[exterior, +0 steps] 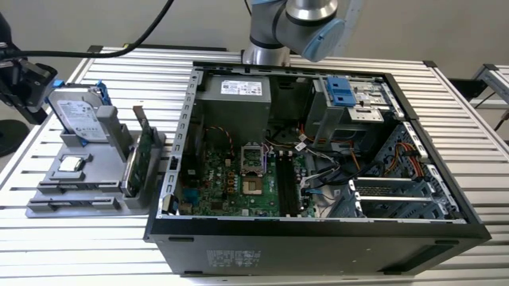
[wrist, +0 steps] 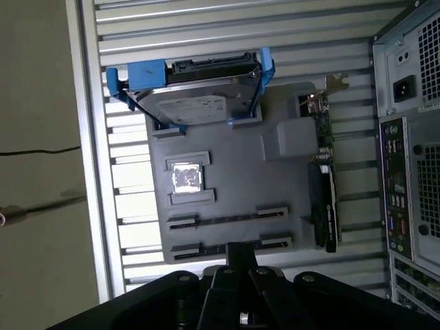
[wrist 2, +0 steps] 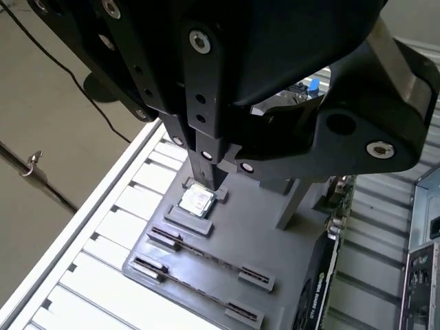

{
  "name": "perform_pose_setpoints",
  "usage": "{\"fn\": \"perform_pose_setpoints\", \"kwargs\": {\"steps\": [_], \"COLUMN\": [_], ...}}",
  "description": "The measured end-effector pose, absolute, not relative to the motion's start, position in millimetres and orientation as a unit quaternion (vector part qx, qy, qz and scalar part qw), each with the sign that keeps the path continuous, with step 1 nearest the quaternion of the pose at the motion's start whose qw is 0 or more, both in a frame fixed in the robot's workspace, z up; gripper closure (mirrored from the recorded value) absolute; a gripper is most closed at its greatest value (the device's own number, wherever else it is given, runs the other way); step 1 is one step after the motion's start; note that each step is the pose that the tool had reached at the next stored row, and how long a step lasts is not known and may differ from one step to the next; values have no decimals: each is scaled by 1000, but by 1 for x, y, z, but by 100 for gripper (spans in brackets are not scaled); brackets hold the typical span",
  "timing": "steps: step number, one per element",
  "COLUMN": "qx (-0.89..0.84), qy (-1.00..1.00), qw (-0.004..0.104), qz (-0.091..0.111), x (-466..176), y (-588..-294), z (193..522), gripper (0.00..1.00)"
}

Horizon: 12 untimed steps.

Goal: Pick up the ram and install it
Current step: 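Pick up the ram and move it above insertion slot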

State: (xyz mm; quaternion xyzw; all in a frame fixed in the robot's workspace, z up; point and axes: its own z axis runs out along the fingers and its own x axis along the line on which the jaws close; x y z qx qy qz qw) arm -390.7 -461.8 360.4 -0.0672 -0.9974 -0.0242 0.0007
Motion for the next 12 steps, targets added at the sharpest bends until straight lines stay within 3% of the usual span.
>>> {"fn": "perform_pose_setpoints", "kwargs": {"steps": [12], "qx": [-110], "qy": [-994], "qw": [0], "qz": [-24], "x": [-391], "y": [-462], "z": [358], "gripper": [100]}}
